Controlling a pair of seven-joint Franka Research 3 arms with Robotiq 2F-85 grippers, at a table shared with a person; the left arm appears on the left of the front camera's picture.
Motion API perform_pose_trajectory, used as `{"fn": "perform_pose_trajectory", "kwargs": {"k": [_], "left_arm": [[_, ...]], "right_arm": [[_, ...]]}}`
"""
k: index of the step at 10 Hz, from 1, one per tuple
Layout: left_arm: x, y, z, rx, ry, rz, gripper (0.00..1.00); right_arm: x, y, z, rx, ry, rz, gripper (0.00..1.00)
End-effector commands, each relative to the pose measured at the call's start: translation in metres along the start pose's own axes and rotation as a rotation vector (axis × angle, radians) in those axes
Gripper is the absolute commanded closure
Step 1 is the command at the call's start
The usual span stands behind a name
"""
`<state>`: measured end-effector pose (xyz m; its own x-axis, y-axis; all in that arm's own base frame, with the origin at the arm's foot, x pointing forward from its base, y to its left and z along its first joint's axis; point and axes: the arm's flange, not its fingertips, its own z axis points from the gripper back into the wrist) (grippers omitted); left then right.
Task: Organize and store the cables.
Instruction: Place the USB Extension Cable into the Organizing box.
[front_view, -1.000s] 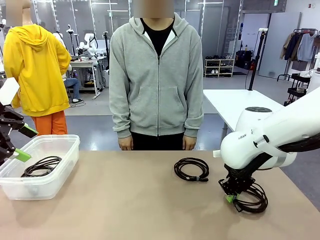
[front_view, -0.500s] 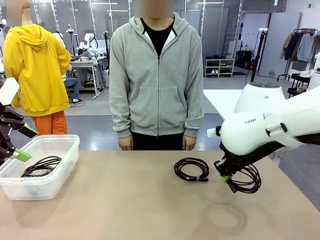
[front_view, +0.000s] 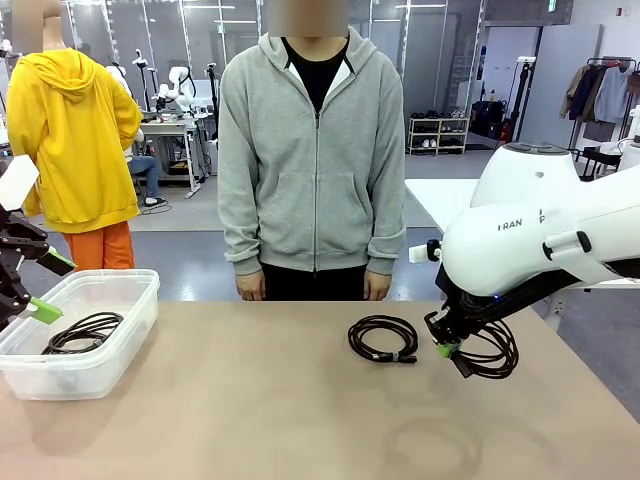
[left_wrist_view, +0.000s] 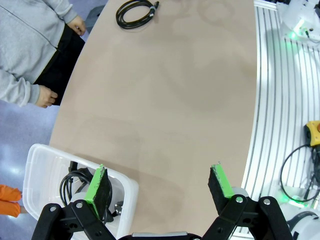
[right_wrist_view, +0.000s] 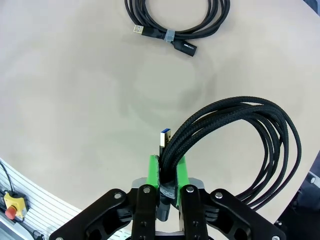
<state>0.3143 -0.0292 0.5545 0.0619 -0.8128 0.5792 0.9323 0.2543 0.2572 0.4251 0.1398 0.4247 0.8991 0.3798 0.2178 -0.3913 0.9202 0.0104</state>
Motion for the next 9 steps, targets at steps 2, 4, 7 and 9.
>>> {"fn": "perform_pose_trajectory", "kwargs": {"k": [2,4,7,9], "left_arm": [[0.001,0.000,0.001,0.001,-0.003,-0.002,0.00],[0.001,0.000,0.001,0.001,-0.003,-0.002,0.00],[0.001,0.000,0.001,0.001,-0.003,-0.002,0.00],[0.001,0.000,0.001,0.001,-0.003,-0.002,0.00]], "right_arm": [[0.011,0.033,-0.006,0.023,-0.034,0.109,0.84],[0.057,0.105,-0.015,0.008,-0.050,0.150,0.84],[0.098,0.195,-0.038,0.018,-0.053,0.210,0.84],[0.109,0.240,-0.070,0.022,-0.018,0.300,0.84]]}}
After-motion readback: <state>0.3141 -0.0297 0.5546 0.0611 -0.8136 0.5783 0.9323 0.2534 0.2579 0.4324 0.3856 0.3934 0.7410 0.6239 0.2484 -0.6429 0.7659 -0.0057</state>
